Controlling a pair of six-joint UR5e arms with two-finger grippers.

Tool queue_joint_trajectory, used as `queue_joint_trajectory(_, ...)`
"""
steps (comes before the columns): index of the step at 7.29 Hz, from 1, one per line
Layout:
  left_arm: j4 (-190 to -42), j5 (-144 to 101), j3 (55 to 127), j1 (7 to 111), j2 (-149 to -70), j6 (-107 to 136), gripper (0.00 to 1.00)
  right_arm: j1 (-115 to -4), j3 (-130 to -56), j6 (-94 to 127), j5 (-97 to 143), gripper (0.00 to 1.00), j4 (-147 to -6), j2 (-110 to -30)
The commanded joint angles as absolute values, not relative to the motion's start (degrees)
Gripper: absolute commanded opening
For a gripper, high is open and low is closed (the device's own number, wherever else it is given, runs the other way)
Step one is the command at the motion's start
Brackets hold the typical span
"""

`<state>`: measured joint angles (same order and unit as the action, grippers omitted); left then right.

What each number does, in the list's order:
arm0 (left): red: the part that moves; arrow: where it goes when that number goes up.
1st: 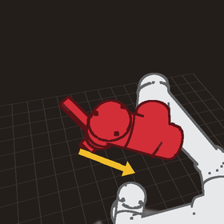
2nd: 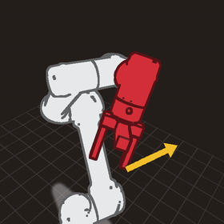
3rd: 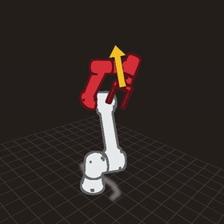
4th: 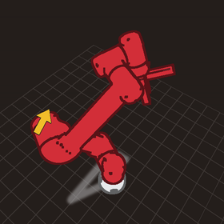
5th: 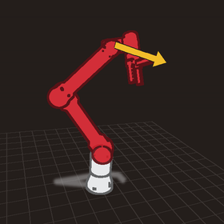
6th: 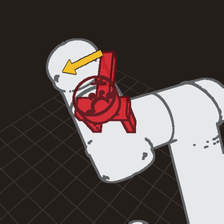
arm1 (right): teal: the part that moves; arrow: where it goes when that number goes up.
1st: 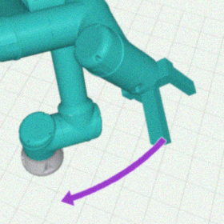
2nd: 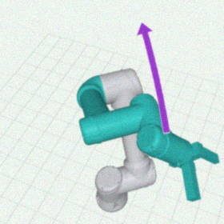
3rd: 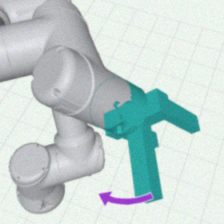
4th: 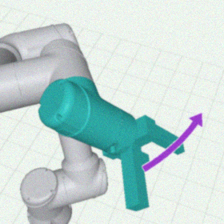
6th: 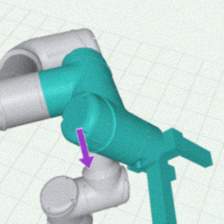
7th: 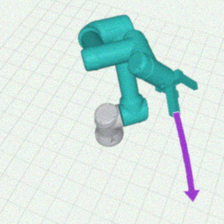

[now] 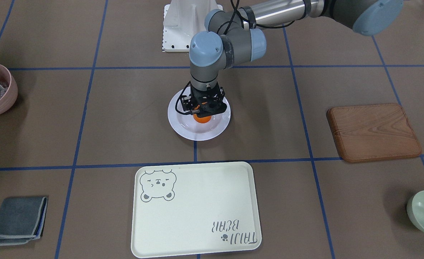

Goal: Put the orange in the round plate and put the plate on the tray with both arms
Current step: 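Carry the orange with the left gripper and lower it onto the white plate, then open the left gripper and lift away while the right arm moves toward the plate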

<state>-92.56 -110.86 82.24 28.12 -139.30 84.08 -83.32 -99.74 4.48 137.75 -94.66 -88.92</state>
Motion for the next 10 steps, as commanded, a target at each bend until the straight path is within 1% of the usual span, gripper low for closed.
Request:
queue_joint_trajectory(1,-93.1,-110.8,81.8,27.8,-138.9,84.0,0.11,-83.1,-99.7,4.5,137.8,1.00,-94.7,-88.9)
queue_joint_trajectory(2,-93.1,-110.8,82.2,27.8,-138.6,84.0,0.84,-83.1,-99.8,4.4,138.4,1.00,-94.7,-88.3)
queue_joint_trajectory(3,-93.1,-110.8,82.3,27.8,-138.5,84.0,0.98,-83.1,-99.8,4.4,138.5,1.00,-94.7,-87.9)
queue_joint_trajectory(4,-93.3,-110.7,83.2,27.9,-138.5,83.8,0.99,-83.1,-99.8,4.5,139.7,1.00,-95.3,-86.0)
queue_joint_trajectory(5,-92.9,-110.7,87.2,28.9,-137.2,83.7,0.99,-81.8,-100.4,4.7,140.6,1.00,-95.7,-84.2)
queue_joint_trajectory(6,-92.6,-111.4,93.1,32.7,-132.4,83.0,0.98,-78.0,-102.3,11.8,140.4,1.00,-95.3,-82.4)
queue_joint_trajectory(7,-92.5,-111.9,97.1,36.3,-127.7,76.4,0.99,-71.8,-103.6,25.9,139.4,1.00,-93.2,-79.0)
queue_joint_trajectory(8,-92.5,-111.8,99.7,40.8,-124.1,69.8,0.98,-66.4,-103.4,35.7,136.5,1.00,-88.0,-76.5)
queue_joint_trajectory(9,-92.5,-112.0,101.2,45.4,-120.7,62.5,0.99,-61.6,-102.4,46.0,134.7,1.00,-77.7,-75.8)
queue_joint_trajectory(10,-92.5,-112.1,103.0,50.1,-117.0,55.2,0.99,-57.5,-99.0,59.1,132.7,1.00,-63.6,-75.1)
